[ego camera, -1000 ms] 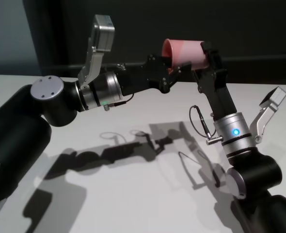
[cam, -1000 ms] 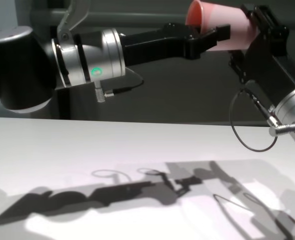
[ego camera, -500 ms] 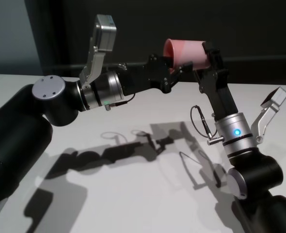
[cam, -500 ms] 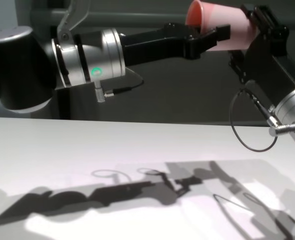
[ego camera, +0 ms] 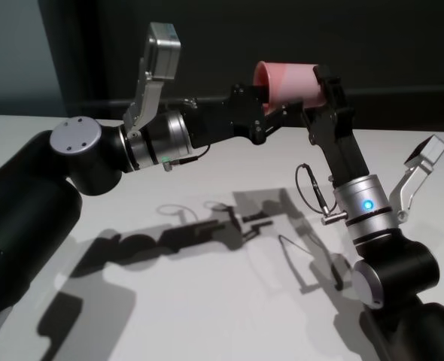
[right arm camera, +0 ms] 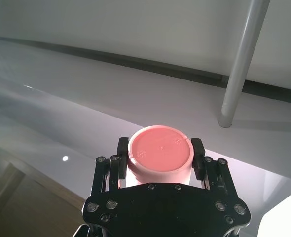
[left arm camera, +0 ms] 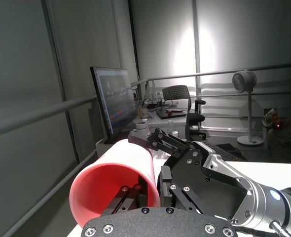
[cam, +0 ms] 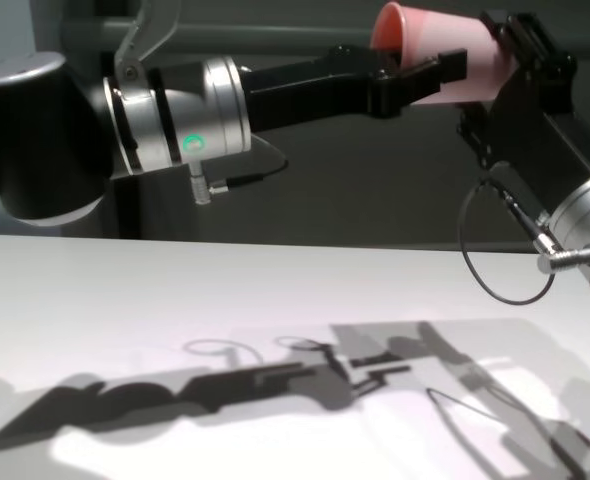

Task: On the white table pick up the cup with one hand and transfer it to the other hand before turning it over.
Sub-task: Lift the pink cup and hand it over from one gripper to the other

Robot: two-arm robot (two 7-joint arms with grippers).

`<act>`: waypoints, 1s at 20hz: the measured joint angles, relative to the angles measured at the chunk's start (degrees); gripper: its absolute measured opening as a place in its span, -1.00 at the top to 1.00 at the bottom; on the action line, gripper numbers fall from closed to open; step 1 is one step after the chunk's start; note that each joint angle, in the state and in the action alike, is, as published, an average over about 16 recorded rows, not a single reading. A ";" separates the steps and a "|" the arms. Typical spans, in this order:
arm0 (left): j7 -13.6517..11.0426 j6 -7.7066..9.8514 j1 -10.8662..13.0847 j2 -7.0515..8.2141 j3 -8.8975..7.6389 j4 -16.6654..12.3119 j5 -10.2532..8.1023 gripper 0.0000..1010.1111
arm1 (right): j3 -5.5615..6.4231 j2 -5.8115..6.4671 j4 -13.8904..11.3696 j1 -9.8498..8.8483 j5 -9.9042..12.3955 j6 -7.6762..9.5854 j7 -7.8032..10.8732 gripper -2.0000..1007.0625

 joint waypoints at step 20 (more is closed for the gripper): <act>-0.48 0.29 0.12 0.23 0.04 -0.16 -0.07 -0.73 | 0.00 0.00 0.00 0.00 -0.01 0.00 0.02 -0.46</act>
